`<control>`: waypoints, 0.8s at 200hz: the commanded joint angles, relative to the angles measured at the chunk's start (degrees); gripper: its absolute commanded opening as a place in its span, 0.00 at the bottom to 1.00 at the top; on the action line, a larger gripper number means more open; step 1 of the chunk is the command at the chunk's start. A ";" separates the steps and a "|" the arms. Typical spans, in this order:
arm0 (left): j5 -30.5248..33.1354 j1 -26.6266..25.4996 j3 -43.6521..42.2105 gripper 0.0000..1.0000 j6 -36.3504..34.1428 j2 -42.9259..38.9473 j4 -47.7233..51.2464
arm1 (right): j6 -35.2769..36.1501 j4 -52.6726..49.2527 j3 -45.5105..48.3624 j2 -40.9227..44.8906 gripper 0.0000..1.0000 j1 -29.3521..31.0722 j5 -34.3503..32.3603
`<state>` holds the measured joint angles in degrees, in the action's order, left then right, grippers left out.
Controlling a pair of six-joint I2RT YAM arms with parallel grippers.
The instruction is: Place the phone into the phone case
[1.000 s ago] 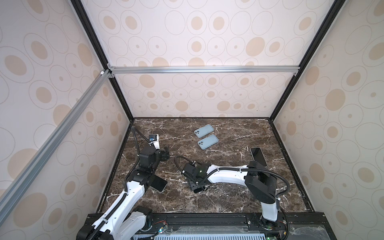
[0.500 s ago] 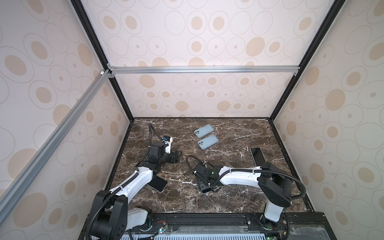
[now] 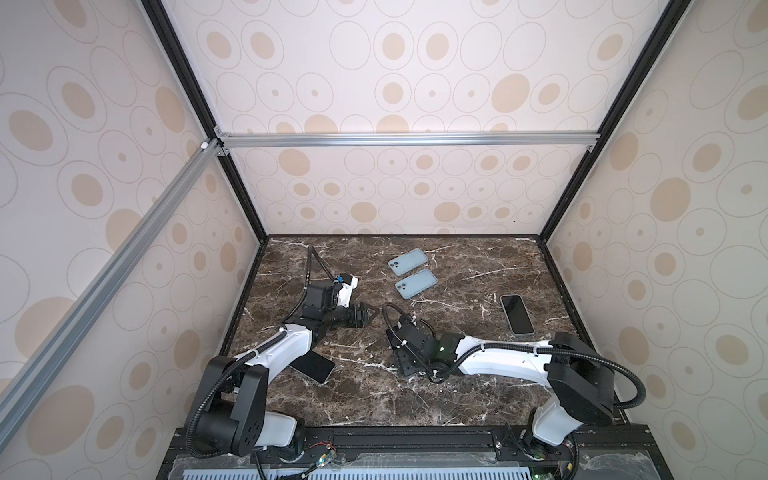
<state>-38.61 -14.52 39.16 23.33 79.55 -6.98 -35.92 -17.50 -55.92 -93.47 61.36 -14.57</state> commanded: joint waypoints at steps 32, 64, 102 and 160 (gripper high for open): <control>-9.06 -1.03 1.63 0.73 3.44 1.83 -4.20 | 4.80 3.95 -2.75 1.75 0.59 -0.21 -3.41; -10.40 -1.64 1.64 0.69 4.11 2.58 -4.51 | 5.78 5.43 -3.57 1.81 0.59 -0.19 -3.05; -11.66 -2.05 1.64 0.65 4.90 3.13 -5.29 | 6.43 6.08 -4.14 1.90 0.59 -0.20 -2.73; -13.83 -2.34 1.69 0.57 5.76 4.39 -6.38 | 6.39 6.75 -5.01 1.15 0.59 -0.19 -3.27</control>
<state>-50.43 -16.38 39.16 28.58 83.61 -11.81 -30.04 -13.21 -58.94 -92.82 61.32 -16.45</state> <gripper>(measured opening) 0.575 0.716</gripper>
